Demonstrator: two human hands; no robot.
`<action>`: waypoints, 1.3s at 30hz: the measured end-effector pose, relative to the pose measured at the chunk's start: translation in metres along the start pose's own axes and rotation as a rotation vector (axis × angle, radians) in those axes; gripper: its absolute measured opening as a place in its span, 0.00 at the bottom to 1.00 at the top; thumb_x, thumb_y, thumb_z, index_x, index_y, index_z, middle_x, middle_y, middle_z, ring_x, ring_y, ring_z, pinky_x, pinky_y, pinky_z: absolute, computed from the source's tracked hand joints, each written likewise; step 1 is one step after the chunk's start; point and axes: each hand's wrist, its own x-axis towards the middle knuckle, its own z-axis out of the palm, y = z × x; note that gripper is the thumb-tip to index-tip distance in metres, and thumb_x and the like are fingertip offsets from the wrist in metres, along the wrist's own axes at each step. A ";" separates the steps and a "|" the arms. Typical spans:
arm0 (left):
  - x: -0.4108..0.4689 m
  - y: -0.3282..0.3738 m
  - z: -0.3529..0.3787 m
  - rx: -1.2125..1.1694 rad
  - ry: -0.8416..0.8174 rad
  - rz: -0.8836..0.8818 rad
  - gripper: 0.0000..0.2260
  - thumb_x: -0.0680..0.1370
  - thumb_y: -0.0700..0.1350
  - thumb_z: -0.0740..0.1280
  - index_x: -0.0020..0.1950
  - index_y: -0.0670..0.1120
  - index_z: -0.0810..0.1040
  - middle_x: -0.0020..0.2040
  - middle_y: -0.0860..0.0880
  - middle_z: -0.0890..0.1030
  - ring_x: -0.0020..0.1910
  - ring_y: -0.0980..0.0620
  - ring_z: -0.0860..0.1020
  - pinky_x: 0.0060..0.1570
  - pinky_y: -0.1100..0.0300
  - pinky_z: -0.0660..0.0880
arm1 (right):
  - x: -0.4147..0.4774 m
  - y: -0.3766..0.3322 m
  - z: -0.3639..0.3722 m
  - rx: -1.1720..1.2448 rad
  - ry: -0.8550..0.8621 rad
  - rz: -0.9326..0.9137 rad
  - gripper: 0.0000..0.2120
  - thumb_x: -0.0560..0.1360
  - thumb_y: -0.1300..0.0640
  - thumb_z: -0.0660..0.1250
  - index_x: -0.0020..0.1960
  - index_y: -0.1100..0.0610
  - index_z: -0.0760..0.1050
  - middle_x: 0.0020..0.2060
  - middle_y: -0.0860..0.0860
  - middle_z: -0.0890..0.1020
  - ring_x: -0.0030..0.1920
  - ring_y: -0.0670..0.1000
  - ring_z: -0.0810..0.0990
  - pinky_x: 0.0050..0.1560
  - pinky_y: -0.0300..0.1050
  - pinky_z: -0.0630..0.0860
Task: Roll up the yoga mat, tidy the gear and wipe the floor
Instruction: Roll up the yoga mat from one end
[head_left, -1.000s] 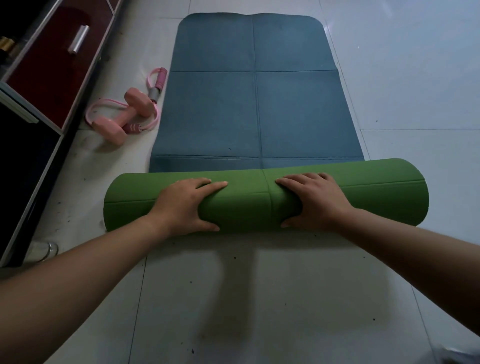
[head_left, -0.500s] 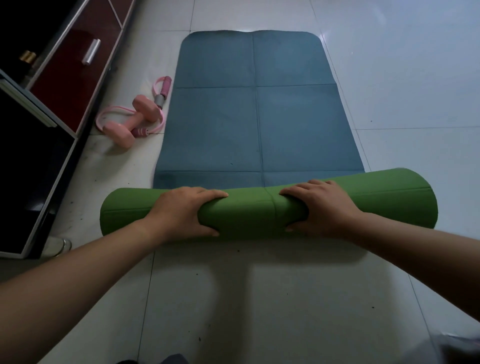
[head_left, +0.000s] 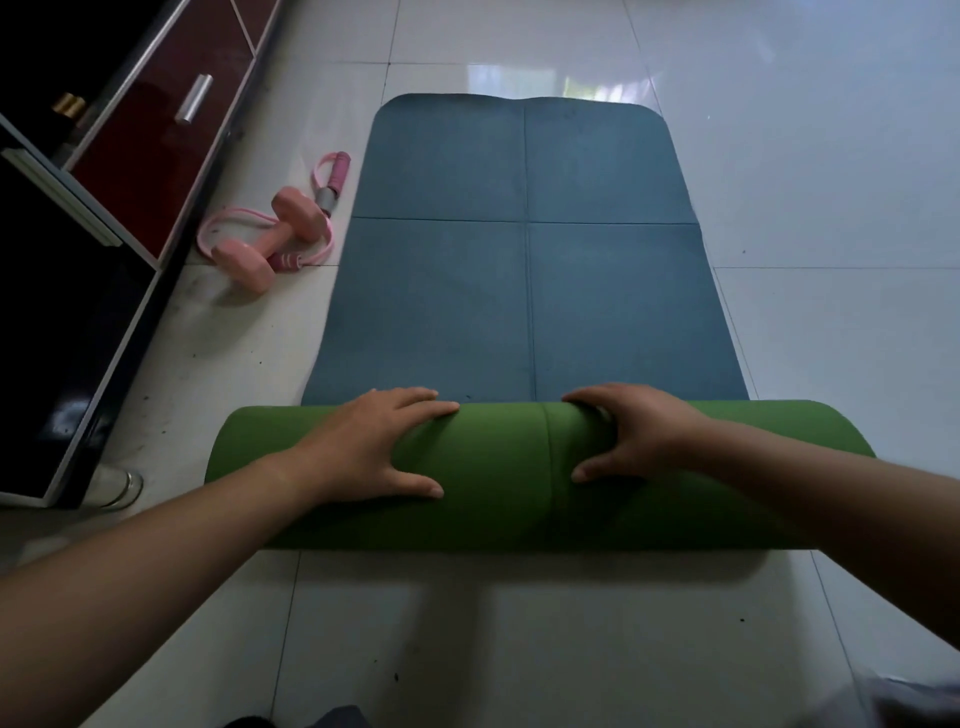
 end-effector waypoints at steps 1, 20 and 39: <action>0.001 0.001 0.002 0.041 0.022 0.009 0.41 0.64 0.67 0.69 0.73 0.61 0.57 0.74 0.55 0.60 0.72 0.54 0.60 0.71 0.51 0.52 | 0.002 0.002 -0.002 -0.005 0.027 0.023 0.42 0.60 0.35 0.74 0.69 0.45 0.65 0.67 0.46 0.72 0.66 0.50 0.70 0.66 0.47 0.67; 0.049 -0.001 -0.012 0.084 0.244 -0.011 0.35 0.70 0.64 0.65 0.73 0.54 0.61 0.73 0.51 0.64 0.71 0.50 0.64 0.70 0.45 0.59 | 0.017 0.002 0.000 -0.149 0.321 0.025 0.40 0.68 0.31 0.63 0.73 0.48 0.58 0.73 0.48 0.61 0.72 0.50 0.58 0.72 0.56 0.54; 0.058 -0.016 -0.001 0.194 0.124 -0.054 0.49 0.58 0.71 0.69 0.74 0.59 0.53 0.73 0.52 0.62 0.71 0.50 0.61 0.69 0.43 0.60 | 0.031 0.012 0.004 -0.254 0.200 -0.020 0.54 0.60 0.31 0.71 0.76 0.49 0.48 0.75 0.49 0.54 0.74 0.53 0.51 0.73 0.58 0.48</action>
